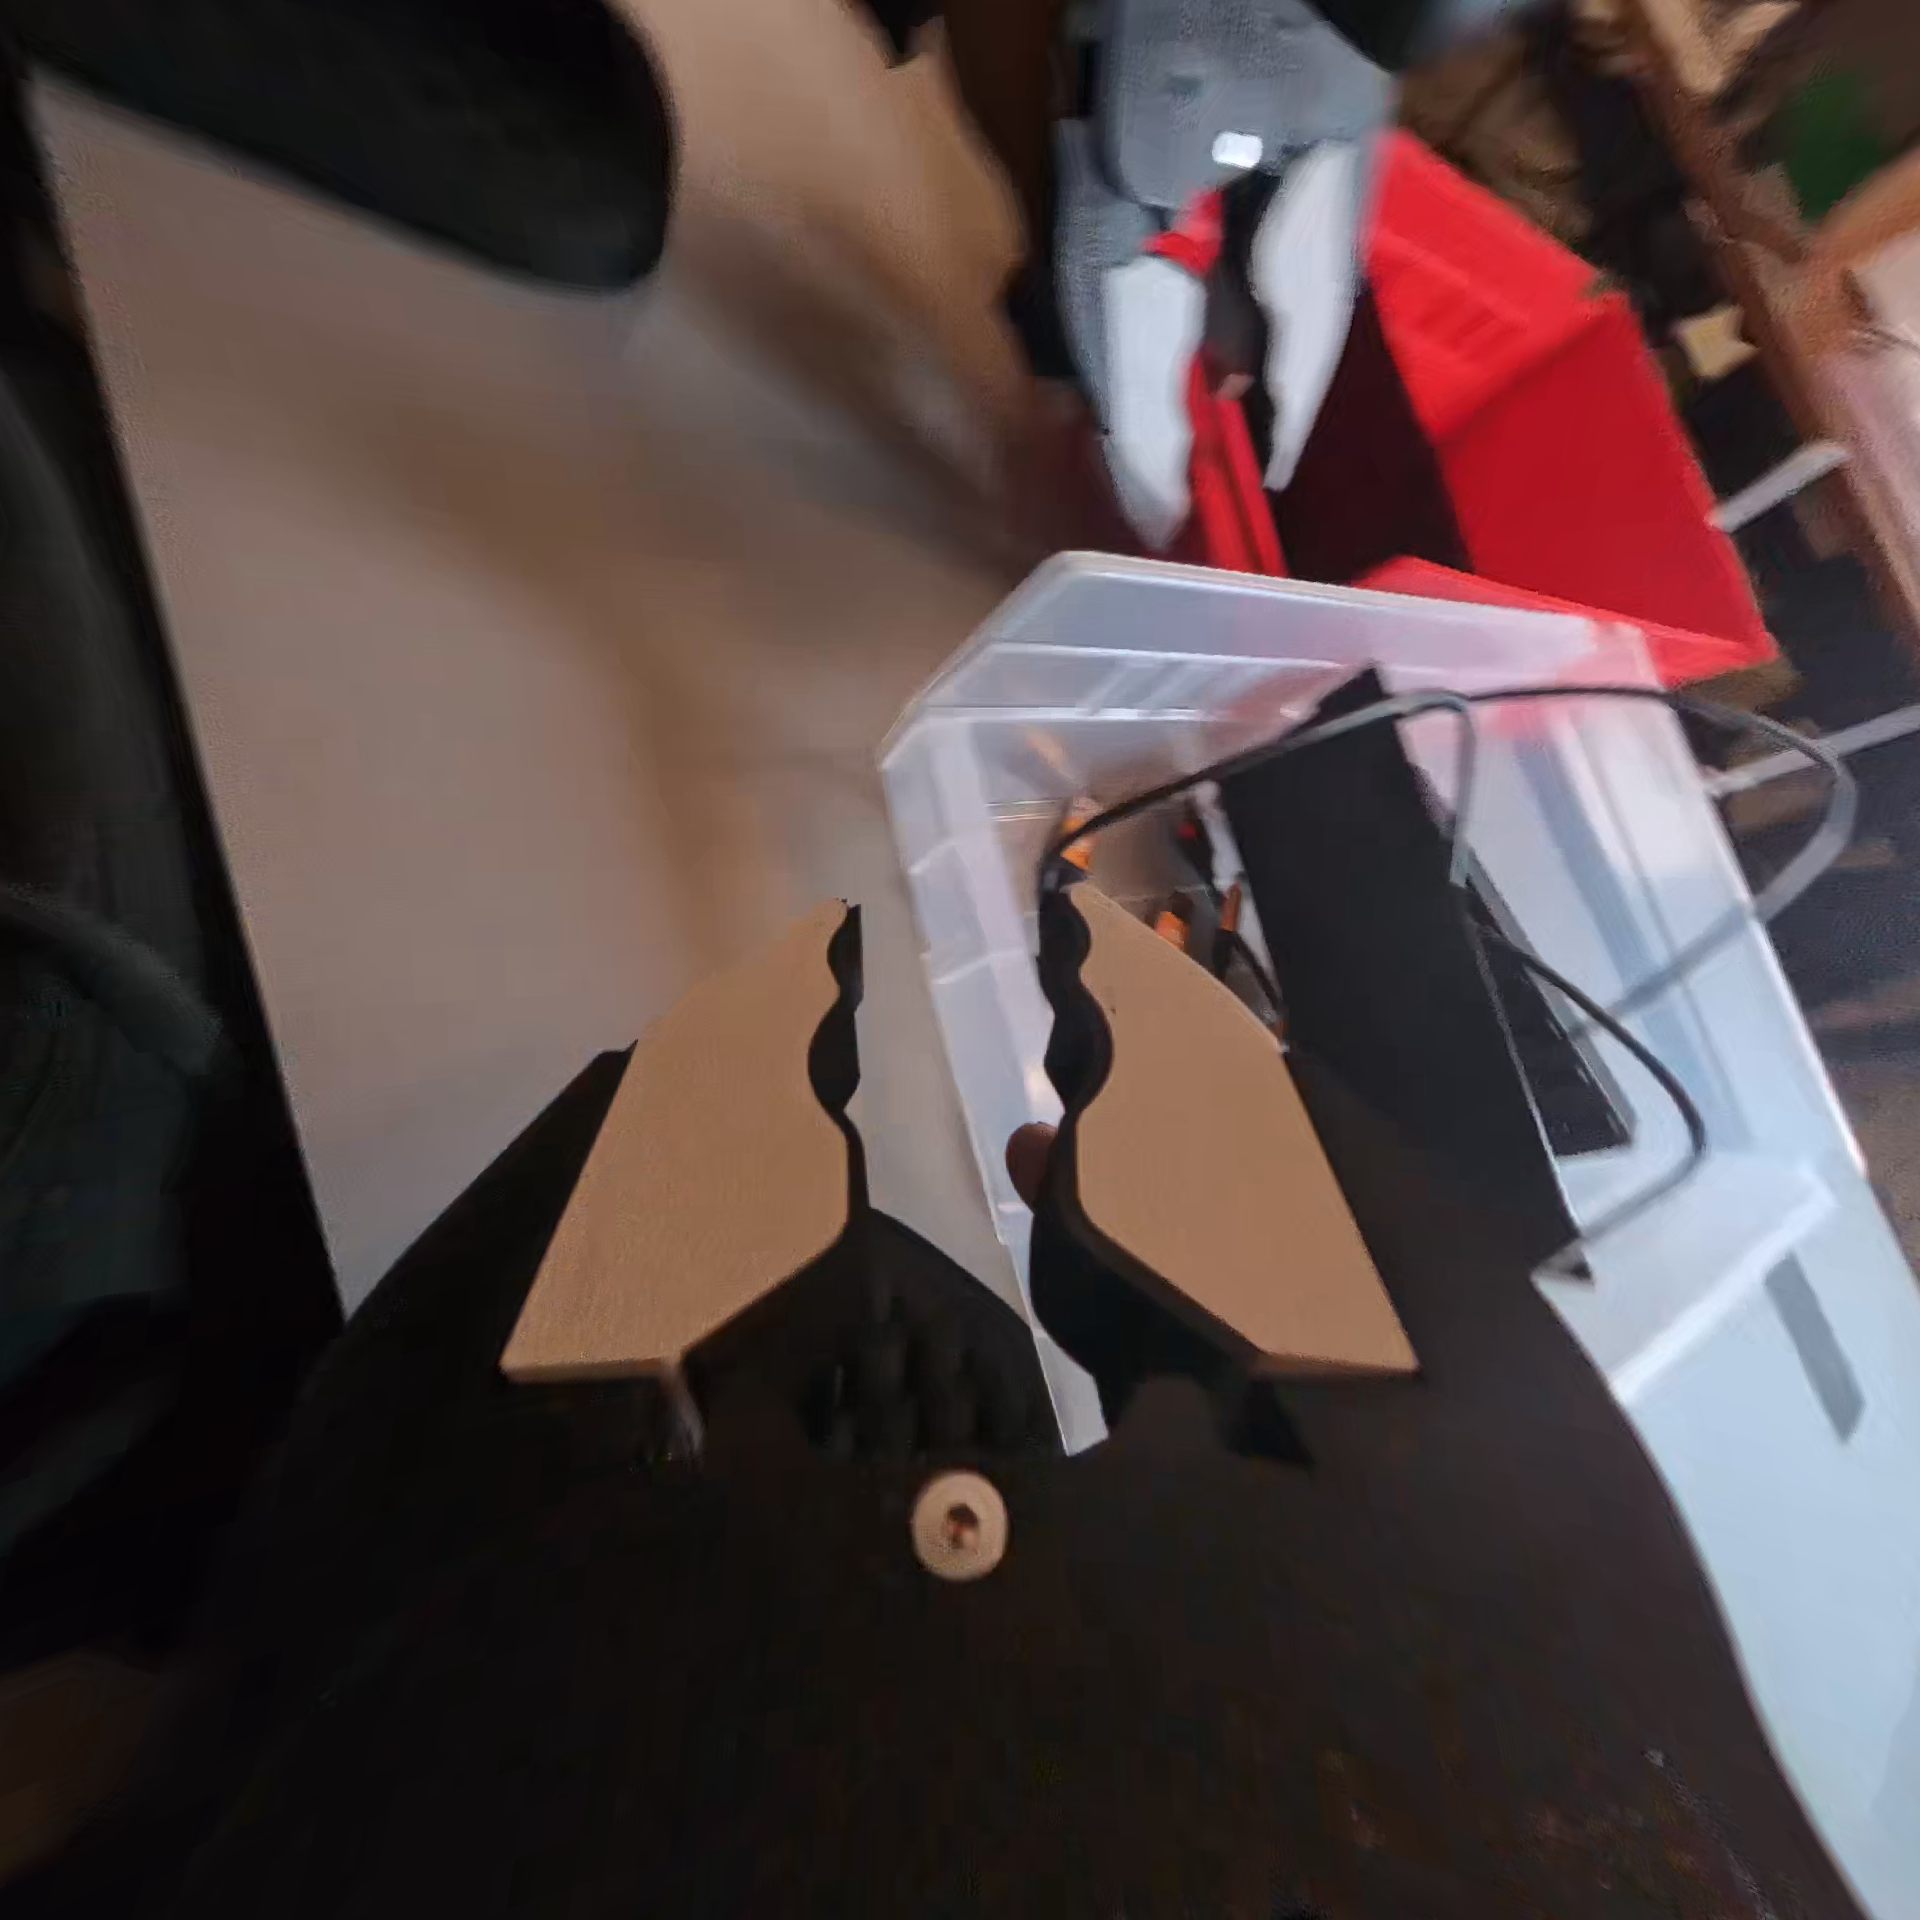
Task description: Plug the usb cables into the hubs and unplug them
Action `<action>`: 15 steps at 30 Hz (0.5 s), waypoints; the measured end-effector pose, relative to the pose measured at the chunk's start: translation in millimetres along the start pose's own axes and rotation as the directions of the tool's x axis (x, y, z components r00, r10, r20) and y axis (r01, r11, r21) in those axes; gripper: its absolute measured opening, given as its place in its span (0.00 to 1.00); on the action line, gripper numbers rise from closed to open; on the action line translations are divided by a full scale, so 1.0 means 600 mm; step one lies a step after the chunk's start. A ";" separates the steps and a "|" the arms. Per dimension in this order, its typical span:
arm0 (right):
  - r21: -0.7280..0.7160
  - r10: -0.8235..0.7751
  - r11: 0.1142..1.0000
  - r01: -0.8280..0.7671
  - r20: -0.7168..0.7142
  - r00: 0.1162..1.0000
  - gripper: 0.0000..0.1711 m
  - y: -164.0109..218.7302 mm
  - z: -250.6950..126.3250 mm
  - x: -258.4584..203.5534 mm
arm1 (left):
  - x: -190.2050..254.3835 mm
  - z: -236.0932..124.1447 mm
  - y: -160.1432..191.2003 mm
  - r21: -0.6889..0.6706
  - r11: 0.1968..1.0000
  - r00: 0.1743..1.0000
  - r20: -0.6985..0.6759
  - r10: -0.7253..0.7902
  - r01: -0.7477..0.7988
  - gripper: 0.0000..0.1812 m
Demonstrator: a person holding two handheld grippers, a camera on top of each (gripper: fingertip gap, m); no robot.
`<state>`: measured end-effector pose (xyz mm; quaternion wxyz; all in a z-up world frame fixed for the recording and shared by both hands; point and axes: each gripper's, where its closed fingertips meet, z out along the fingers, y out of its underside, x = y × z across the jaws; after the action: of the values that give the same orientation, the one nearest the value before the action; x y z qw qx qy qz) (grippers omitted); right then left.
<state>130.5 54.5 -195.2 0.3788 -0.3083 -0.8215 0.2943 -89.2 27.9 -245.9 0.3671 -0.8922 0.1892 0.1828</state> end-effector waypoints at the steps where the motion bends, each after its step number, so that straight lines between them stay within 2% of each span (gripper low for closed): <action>1: 0.030 0.084 0.996 -0.082 -0.074 0.994 0.19 0.006 -0.016 0.029 | 0.010 -0.018 -0.013 0.050 0.995 0.996 -0.036 -0.085 0.086 0.23; 3: 0.078 0.269 0.963 -0.258 -0.221 0.937 0.21 0.042 -0.046 0.091 | 0.039 -0.055 -0.045 0.152 0.948 0.955 -0.145 -0.258 0.279 0.24; 5: 0.133 0.429 0.903 -0.409 -0.345 0.835 0.26 0.094 -0.071 0.140 | 0.075 -0.085 -0.077 0.228 0.856 0.874 -0.271 -0.402 0.464 0.26; 7: 0.173 0.524 0.847 -0.502 -0.426 0.737 0.31 0.142 -0.084 0.166 | 0.112 -0.103 -0.102 0.254 0.755 0.782 -0.370 -0.502 0.604 0.30; 9: 0.167 0.578 0.804 -0.571 -0.447 0.683 0.35 0.180 -0.076 0.171 | 0.149 -0.103 -0.122 0.247 0.686 0.714 -0.416 -0.563 0.685 0.33; 11: 0.141 0.618 0.768 -0.625 -0.422 0.664 0.34 0.201 -0.053 0.163 | 0.175 -0.083 -0.133 0.230 0.665 0.695 -0.377 -0.613 0.711 0.35; 13: 0.114 0.634 0.753 -0.649 -0.391 0.667 0.28 0.206 -0.029 0.154 | 0.192 -0.053 -0.147 0.217 0.644 0.676 -0.331 -0.658 0.733 0.31; 14: 0.123 0.640 0.749 -0.652 -0.393 0.661 0.21 0.203 -0.024 0.154 | 0.193 -0.035 -0.149 0.213 0.641 0.674 -0.282 -0.682 0.738 0.27; 15: 0.124 0.617 0.761 -0.636 -0.439 0.653 0.13 0.205 -0.027 0.161 | 0.180 -0.023 -0.148 0.253 0.660 0.706 -0.187 -0.683 0.707 0.24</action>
<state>127.8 207.1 -232.2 0.4285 -0.6399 -0.5578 0.3093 48.4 54.5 -234.7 0.5352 -0.8345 -0.1262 -0.0367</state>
